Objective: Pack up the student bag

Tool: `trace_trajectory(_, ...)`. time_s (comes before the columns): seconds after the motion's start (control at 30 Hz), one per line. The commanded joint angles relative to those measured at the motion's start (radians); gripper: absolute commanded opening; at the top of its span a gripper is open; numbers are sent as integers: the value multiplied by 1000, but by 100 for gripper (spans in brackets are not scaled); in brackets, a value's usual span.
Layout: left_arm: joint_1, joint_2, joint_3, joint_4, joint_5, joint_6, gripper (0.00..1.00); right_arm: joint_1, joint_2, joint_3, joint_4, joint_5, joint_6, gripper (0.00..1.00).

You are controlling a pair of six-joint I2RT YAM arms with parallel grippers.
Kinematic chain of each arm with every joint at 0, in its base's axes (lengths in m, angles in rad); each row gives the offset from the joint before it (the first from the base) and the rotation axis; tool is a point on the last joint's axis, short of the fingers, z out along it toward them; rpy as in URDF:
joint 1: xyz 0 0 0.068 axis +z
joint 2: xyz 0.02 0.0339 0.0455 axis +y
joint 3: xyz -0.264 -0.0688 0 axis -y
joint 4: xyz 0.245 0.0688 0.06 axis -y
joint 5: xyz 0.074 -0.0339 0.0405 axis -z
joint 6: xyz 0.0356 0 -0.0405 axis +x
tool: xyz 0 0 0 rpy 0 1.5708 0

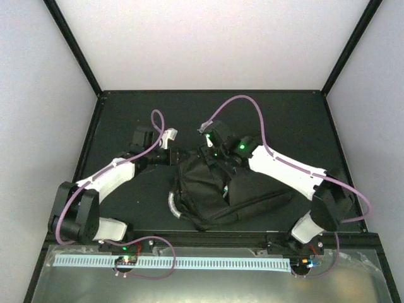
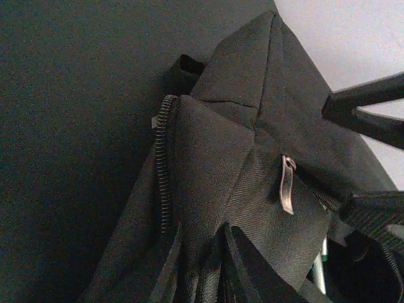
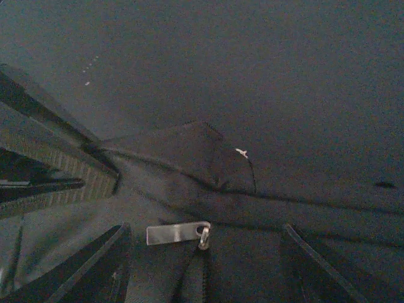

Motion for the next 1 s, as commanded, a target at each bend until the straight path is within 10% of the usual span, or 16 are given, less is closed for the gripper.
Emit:
trace_trajectory(0.0,7,44,-4,53,97,-3,9,12,59,87,-78,65,-110,68)
trace_trajectory(0.57,7,-10,-28,181,226,-109,2,103,180,191,-186,306,-204,67)
trace_trajectory(0.97,7,-34,-25,142,216,-92,2,113,178,227,-189,522,-138,31)
